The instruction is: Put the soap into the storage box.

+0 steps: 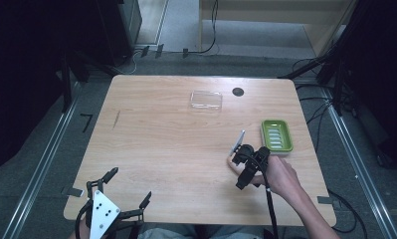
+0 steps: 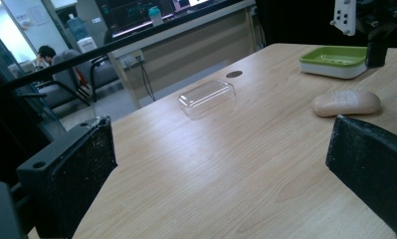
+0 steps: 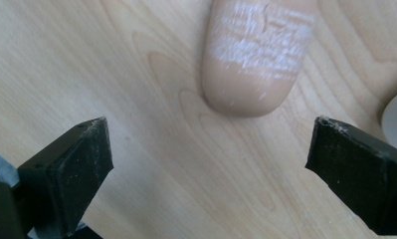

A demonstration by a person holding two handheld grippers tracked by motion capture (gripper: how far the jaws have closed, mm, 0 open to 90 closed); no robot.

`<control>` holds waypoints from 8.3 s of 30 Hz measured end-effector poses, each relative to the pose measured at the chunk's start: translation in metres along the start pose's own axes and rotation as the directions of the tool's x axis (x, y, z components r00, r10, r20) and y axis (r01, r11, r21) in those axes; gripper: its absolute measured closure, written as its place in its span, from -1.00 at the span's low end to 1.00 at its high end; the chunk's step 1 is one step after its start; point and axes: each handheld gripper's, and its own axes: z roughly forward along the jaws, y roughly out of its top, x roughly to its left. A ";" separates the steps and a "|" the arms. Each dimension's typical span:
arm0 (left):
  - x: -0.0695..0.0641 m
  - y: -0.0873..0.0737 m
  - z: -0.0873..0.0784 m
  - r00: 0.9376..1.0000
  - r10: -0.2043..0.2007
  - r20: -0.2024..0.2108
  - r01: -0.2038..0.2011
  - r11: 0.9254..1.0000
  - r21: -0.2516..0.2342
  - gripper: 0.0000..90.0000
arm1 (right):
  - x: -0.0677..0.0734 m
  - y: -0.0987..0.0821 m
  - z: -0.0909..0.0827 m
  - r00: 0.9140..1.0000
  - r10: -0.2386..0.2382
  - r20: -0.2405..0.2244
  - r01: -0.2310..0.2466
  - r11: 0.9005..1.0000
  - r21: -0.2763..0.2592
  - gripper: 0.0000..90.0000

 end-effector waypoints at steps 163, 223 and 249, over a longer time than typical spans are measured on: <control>0.000 0.000 0.000 1.000 -0.007 -0.008 0.007 1.000 -0.002 -1.00 | -0.069 0.028 0.001 0.989 0.143 -0.028 -0.143 0.989 -0.018 -0.25; 0.001 0.000 0.000 1.000 -0.008 -0.010 0.008 1.000 -0.003 -1.00 | -0.135 0.004 -0.018 0.955 0.297 -0.003 -0.297 0.953 -0.056 -0.25; 0.001 0.000 0.000 1.000 -0.009 -0.011 0.009 1.000 -0.003 -1.00 | -0.164 -0.004 -0.008 0.913 0.407 -0.017 -0.407 0.909 -0.093 -0.25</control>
